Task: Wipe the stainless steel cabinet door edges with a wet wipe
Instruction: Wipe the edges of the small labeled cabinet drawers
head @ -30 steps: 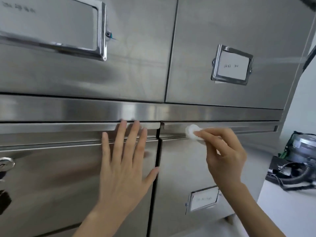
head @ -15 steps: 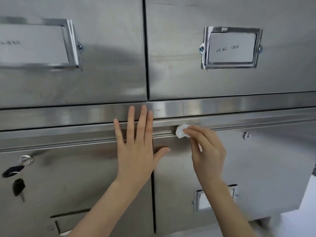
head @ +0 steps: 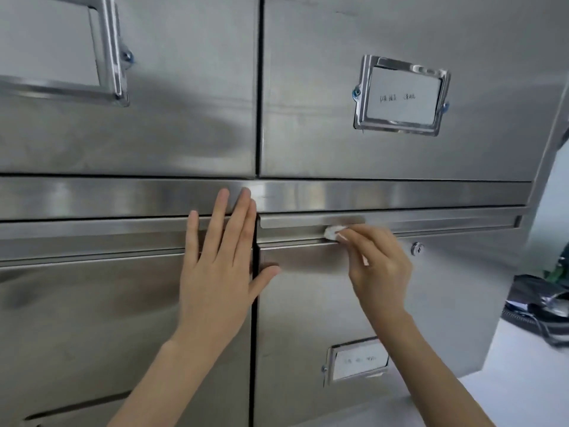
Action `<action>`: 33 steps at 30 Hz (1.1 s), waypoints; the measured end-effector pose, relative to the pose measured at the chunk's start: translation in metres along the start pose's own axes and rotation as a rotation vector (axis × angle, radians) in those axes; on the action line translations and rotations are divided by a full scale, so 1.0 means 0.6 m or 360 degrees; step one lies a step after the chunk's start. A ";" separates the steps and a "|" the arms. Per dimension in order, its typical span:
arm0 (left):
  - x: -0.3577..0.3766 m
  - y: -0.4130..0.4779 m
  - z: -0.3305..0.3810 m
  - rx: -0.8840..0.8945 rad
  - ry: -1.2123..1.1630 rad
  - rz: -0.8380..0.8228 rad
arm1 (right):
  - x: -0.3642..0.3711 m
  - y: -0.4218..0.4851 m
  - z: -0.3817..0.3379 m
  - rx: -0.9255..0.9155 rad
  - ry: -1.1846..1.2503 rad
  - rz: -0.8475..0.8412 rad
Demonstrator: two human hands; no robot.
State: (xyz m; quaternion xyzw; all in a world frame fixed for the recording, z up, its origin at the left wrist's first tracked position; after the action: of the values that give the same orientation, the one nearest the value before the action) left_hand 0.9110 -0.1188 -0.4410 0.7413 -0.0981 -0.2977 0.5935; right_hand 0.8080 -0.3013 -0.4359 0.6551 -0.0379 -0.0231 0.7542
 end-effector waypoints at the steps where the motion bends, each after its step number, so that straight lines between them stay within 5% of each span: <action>1: -0.002 0.001 0.002 -0.0015 -0.0015 -0.0013 | -0.008 -0.003 0.009 0.0096 -0.0032 0.0028; 4: -0.004 0.002 0.007 -0.0040 -0.0057 -0.0039 | 0.000 -0.004 -0.023 0.0303 0.0076 0.0053; 9: -0.002 0.000 0.014 -0.0088 -0.0247 -0.0039 | 0.032 0.016 -0.092 0.0211 0.0241 -0.0067; 19: -0.003 0.002 0.032 -0.0156 -0.0278 -0.0036 | -0.036 0.001 0.034 0.0710 -0.0038 -0.0046; 28: -0.014 0.005 0.061 -0.0267 -0.0254 -0.0083 | 0.004 0.023 -0.031 0.0054 0.0106 -0.0204; 33: -0.016 0.012 0.112 -0.0084 -0.0196 -0.0023 | -0.064 0.002 0.118 0.0563 -0.0113 -0.0191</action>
State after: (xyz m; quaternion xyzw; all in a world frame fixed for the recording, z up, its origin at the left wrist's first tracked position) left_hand 0.8672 -0.1711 -0.4391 0.7063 -0.1211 -0.3496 0.6036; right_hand 0.7637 -0.3678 -0.4258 0.7774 -0.0288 -0.0841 0.6227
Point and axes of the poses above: each hand's wrist, its own y-axis towards the middle knuckle, its own x-axis out of the palm, z = x × y, the point moved 2 cm from there along y, towards the middle knuckle, and after that the axes turned 8 degrees about -x, right-handed, at the moved point
